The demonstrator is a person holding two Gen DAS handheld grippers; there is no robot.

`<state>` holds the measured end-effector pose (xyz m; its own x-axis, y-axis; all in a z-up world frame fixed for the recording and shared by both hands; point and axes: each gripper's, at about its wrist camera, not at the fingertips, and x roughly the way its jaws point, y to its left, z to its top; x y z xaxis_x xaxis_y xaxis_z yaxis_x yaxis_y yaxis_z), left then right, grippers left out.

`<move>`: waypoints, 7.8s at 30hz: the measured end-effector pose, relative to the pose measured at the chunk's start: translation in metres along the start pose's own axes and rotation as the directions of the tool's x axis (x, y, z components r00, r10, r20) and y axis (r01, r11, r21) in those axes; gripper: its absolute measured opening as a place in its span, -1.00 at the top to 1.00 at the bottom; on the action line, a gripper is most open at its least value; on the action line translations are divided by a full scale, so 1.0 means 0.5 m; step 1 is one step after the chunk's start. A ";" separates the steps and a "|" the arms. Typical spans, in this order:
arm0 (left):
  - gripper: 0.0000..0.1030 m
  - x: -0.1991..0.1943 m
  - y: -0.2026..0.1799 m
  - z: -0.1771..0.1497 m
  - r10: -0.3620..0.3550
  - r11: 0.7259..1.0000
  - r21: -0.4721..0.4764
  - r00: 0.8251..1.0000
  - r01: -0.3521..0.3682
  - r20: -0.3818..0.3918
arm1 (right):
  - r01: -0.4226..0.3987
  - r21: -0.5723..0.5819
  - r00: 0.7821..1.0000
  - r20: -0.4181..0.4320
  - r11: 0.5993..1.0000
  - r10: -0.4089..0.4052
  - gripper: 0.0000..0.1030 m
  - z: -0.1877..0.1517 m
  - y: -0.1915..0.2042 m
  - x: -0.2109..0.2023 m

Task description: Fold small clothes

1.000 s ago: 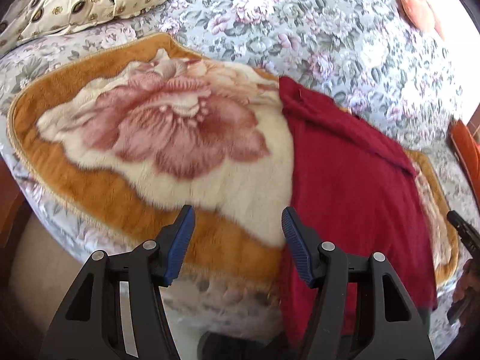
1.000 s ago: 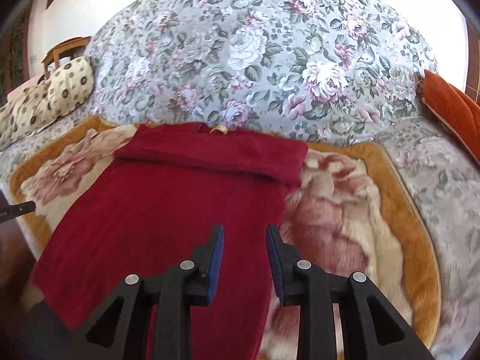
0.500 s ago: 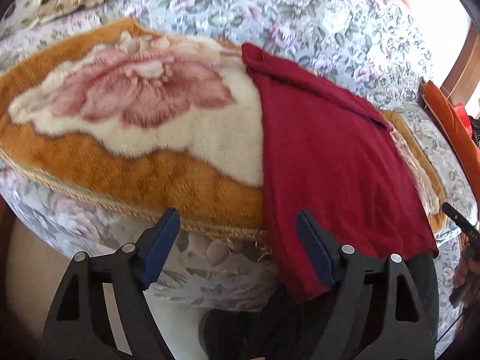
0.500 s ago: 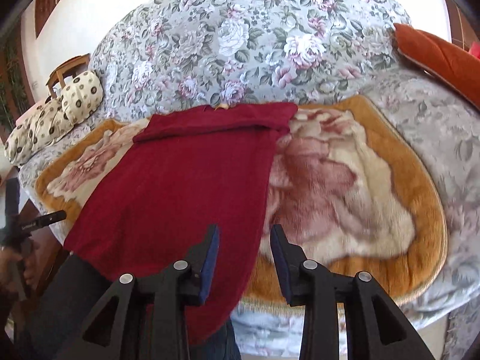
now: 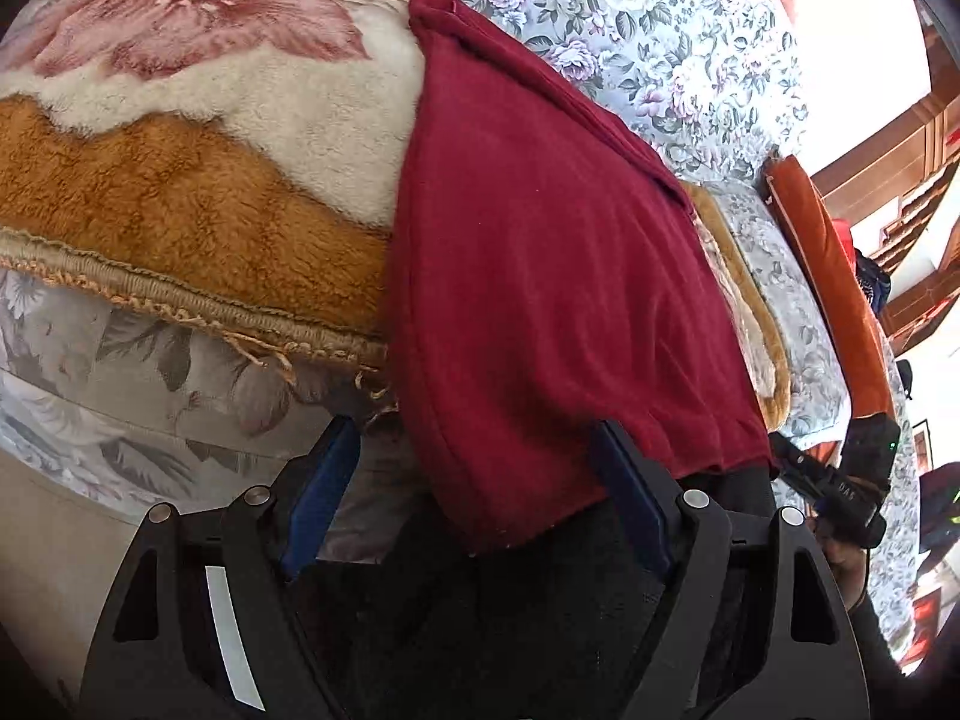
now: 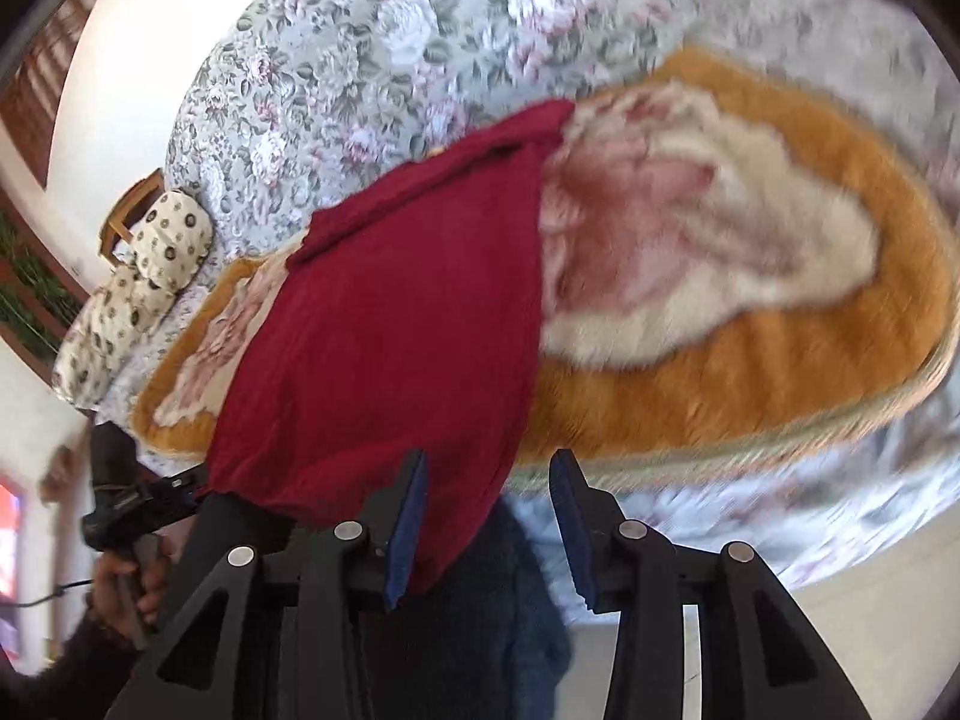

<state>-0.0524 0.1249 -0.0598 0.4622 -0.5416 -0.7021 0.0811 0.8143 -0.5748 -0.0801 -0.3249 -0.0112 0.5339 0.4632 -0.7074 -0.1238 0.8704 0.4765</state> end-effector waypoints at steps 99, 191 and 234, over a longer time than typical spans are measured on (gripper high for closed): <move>-0.31 0.340 -0.103 0.585 0.400 0.879 0.204 0.899 -0.431 0.177 | 0.267 -0.260 0.962 0.011 0.928 -0.273 0.30 0.576 0.029 0.445; 0.75 0.071 -0.060 0.226 0.282 0.920 -0.368 0.877 -0.133 0.388 | -0.096 -0.135 0.890 -0.455 0.986 0.025 0.02 0.540 0.538 0.684; 0.88 0.100 -0.453 0.178 -0.031 0.986 0.163 0.925 -0.034 0.380 | 0.050 -0.243 0.961 -0.253 0.969 -0.114 0.75 0.685 0.274 0.316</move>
<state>0.0308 -0.0678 0.0726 0.7602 -0.4467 -0.4717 0.2082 0.8553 -0.4745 0.2738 -0.1893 0.1210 0.3154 0.3883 -0.8659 -0.2966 0.9071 0.2988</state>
